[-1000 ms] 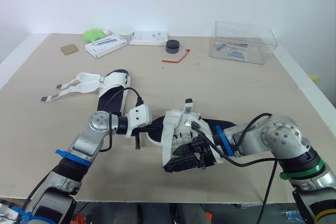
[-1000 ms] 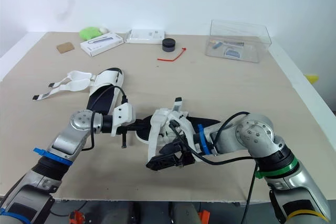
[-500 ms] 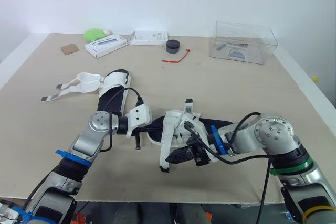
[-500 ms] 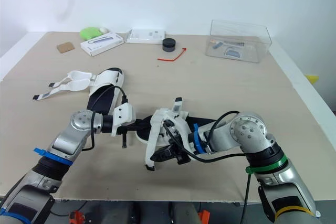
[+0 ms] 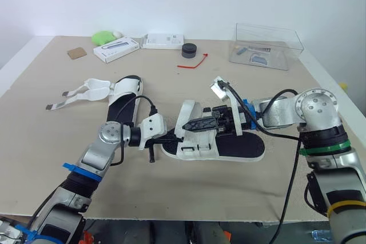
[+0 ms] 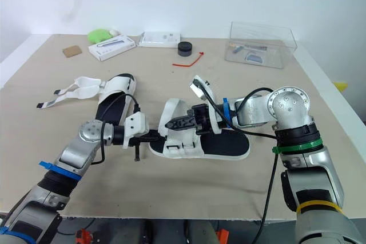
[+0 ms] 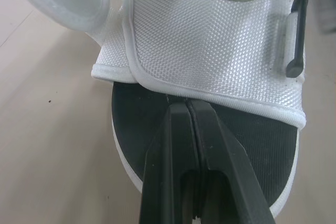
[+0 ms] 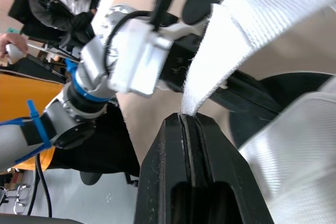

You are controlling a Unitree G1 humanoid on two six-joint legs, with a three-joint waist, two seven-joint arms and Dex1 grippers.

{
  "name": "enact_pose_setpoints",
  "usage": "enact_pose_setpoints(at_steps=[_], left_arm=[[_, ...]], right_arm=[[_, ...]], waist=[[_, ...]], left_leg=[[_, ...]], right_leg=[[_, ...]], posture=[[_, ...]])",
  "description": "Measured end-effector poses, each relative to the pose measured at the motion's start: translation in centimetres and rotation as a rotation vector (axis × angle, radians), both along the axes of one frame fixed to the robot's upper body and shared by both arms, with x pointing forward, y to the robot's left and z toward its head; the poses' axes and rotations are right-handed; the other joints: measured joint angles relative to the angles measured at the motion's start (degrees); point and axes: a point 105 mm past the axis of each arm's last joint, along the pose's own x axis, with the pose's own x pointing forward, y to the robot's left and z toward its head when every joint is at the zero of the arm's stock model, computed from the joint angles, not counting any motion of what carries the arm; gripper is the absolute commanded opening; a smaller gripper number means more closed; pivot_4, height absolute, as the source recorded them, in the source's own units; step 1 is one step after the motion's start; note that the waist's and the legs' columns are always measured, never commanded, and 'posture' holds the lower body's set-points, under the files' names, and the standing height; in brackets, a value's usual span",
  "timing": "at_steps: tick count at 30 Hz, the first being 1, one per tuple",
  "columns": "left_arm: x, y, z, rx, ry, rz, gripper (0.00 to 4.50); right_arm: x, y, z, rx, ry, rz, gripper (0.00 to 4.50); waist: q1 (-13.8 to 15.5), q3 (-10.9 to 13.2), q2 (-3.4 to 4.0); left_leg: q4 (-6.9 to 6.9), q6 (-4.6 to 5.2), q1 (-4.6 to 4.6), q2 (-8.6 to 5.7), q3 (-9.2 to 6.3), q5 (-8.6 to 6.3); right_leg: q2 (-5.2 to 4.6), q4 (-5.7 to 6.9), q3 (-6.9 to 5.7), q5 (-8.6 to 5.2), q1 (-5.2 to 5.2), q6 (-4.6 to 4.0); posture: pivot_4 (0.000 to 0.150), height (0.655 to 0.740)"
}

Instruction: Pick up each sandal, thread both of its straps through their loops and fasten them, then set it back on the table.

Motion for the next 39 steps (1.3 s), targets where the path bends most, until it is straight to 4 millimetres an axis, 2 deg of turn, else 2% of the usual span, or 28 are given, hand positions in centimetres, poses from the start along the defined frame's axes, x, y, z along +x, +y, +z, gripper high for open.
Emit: enact_pose_setpoints(at_steps=[5, 16, 34, 39], left_arm=[[0.0, -0.1, 0.0, -0.003, -0.007, -0.005, 0.00], [0.0, -0.1, 0.0, -0.003, -0.009, -0.003, 0.00], [0.0, -0.1, 0.0, 0.000, -0.011, -0.002, 0.00], [0.0, 0.0, 0.0, 0.000, -0.011, 0.001, 0.00]], right_arm=[[0.3, -1.0, -1.6, -0.065, 0.088, 0.005, 0.17], [-0.2, -1.1, -1.7, -0.081, 0.122, 0.060, 0.17], [1.2, -1.5, -2.4, -0.106, 0.144, 0.003, 0.17], [1.2, -1.2, -1.7, -0.084, 0.142, 0.023, 0.17]], waist=[[0.0, 0.0, 0.01], [0.0, 0.0, 0.01], [0.0, 0.0, 0.02], [0.0, 0.0, 0.02]], left_leg=[[0.00, 0.05, -0.04, -0.02, 0.01, -0.03], [0.00, 0.05, -0.06, -0.02, -0.06, -0.03], [0.00, 0.05, -0.05, -0.02, -0.07, -0.03], [0.00, 0.05, -0.05, -0.02, -0.07, -0.03]], right_leg=[[-0.04, -0.04, 0.00, 0.01, -0.02, 0.02], [-0.04, -0.05, -0.05, 0.00, -0.02, 0.02], [-0.01, -0.06, -0.06, 0.00, -0.02, 0.02], [-0.01, -0.06, -0.06, 0.01, -0.02, 0.02]], posture=[[0.150, 0.7400], [0.150, 0.7400], [0.150, 0.7400], [0.150, 0.7400]])
